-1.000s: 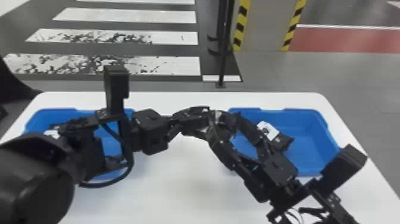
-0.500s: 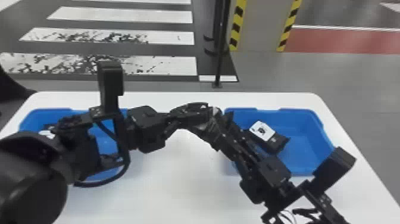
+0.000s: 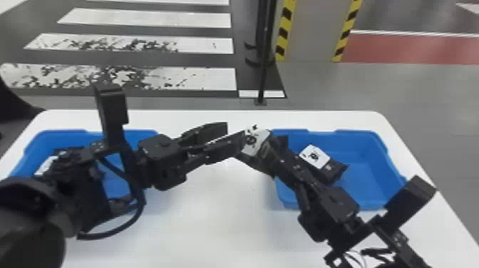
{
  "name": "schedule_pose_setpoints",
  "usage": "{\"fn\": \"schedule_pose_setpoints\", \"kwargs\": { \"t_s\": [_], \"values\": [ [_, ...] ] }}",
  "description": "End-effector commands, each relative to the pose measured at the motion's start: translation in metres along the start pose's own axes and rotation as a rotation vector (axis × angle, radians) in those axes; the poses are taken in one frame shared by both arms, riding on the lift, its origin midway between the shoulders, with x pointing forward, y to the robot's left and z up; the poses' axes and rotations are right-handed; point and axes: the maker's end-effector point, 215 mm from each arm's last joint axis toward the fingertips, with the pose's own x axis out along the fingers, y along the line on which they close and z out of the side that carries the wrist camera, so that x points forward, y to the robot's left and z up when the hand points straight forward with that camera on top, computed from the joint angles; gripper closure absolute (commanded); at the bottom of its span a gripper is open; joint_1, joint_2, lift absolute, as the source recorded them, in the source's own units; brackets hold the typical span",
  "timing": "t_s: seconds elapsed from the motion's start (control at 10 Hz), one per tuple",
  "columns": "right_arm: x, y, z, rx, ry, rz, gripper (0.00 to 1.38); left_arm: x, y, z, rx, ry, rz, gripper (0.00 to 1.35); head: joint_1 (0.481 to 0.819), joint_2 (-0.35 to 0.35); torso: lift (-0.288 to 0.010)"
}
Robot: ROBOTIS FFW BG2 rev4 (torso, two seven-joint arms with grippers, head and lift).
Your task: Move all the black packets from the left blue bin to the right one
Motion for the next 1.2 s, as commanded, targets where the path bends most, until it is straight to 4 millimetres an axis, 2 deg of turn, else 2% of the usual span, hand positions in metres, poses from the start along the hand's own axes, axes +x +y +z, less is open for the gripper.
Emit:
{"fn": "schedule_pose_setpoints", "kwargs": {
  "t_s": [0.0, 0.3, 0.5, 0.7, 0.8, 0.9, 1.0, 1.1],
  "values": [
    [-0.013, -0.044, 0.011, -0.061, -0.001, -0.082, 1.28, -0.023, 0.014, 0.003, 0.001, -0.019, 0.057, 0.15, 0.695, -0.057, -0.185],
    [-0.035, -0.147, 0.023, -0.192, 0.034, -0.262, 1.28, -0.081, 0.042, 0.012, 0.024, -0.037, 0.206, 0.16, 0.695, -0.087, -0.185],
    [-0.052, -0.209, 0.012, -0.243, 0.101, -0.371, 1.28, -0.108, 0.055, 0.015, 0.025, -0.044, 0.273, 0.17, 0.695, -0.114, -0.185],
    [-0.067, -0.255, -0.001, -0.255, 0.153, -0.450, 1.27, -0.123, 0.060, 0.015, 0.032, -0.043, 0.310, 0.17, 0.695, -0.135, -0.185],
    [-0.073, -0.264, -0.004, -0.253, 0.161, -0.470, 1.11, -0.129, 0.064, 0.014, 0.033, -0.038, 0.326, 0.17, 0.695, -0.149, -0.185],
    [-0.079, -0.267, -0.003, -0.261, 0.166, -0.484, 0.72, -0.137, 0.071, 0.012, 0.034, -0.032, 0.351, 0.17, 0.695, -0.159, -0.185],
    [-0.085, -0.261, 0.001, -0.273, 0.164, -0.487, 0.40, -0.146, 0.080, 0.013, 0.041, -0.029, 0.383, 0.17, 0.695, -0.162, -0.185],
    [-0.093, -0.250, 0.006, -0.298, 0.164, -0.492, 0.21, -0.160, 0.094, 0.004, 0.030, 0.007, 0.432, 0.17, 0.695, -0.153, -0.185]
  ]
}}
